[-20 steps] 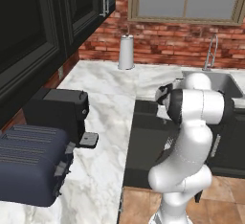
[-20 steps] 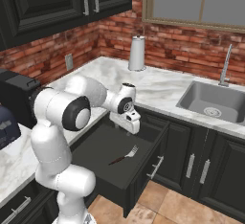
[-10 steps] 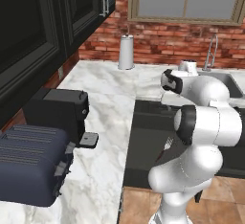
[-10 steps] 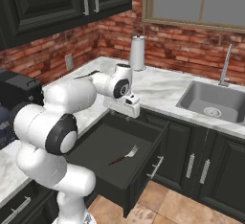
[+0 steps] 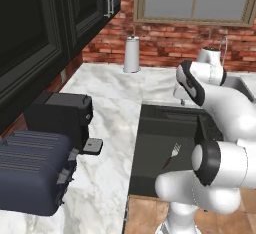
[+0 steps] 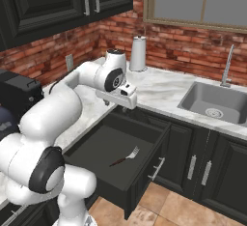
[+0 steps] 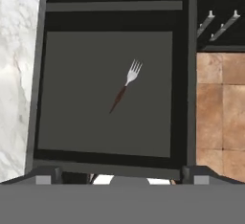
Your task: Organize the utensils by type. Pick up the wooden spoons from the counter and place them in the open cabinet. Then pick up the metallic utensils from the counter and place them in the open drawer.
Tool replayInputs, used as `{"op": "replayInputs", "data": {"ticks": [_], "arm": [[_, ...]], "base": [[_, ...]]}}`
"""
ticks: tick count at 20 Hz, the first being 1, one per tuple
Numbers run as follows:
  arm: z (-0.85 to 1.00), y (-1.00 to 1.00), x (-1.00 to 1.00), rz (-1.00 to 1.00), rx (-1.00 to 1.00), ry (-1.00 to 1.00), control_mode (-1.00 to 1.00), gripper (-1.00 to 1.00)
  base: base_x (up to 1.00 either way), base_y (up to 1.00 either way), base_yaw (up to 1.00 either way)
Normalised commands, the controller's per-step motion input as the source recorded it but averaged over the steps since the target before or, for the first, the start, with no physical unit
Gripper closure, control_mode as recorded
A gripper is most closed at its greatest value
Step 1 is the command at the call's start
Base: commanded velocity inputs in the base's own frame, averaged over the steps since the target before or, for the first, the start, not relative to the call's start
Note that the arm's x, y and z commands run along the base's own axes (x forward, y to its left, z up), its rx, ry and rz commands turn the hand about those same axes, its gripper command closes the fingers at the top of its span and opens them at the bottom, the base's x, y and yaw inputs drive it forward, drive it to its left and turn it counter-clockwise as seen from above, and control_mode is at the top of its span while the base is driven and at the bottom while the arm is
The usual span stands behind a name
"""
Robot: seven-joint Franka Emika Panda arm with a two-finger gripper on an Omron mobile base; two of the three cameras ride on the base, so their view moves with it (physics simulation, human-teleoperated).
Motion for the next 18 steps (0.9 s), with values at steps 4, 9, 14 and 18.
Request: {"op": "replayInputs", "data": {"ticks": [4, 9, 14, 18], "arm": [[0.68, 0.06, -0.44, 0.0, 0.0, -0.08, -1.0, -1.0], [0.6, 0.05, -0.47, 0.0, 0.0, -0.05, -1.0, -1.0], [0.32, 0.1, -0.49, 0.0, 0.0, -0.09, -1.0, -1.0], [0.04, 0.02, -0.13, 0.0, 0.0, -0.06, -1.0, -1.0]], "base": [[0.0, 0.0, 0.0], [0.0, 0.0, 0.0], [0.0, 0.0, 0.0], [0.0, 0.0, 0.0]]}}
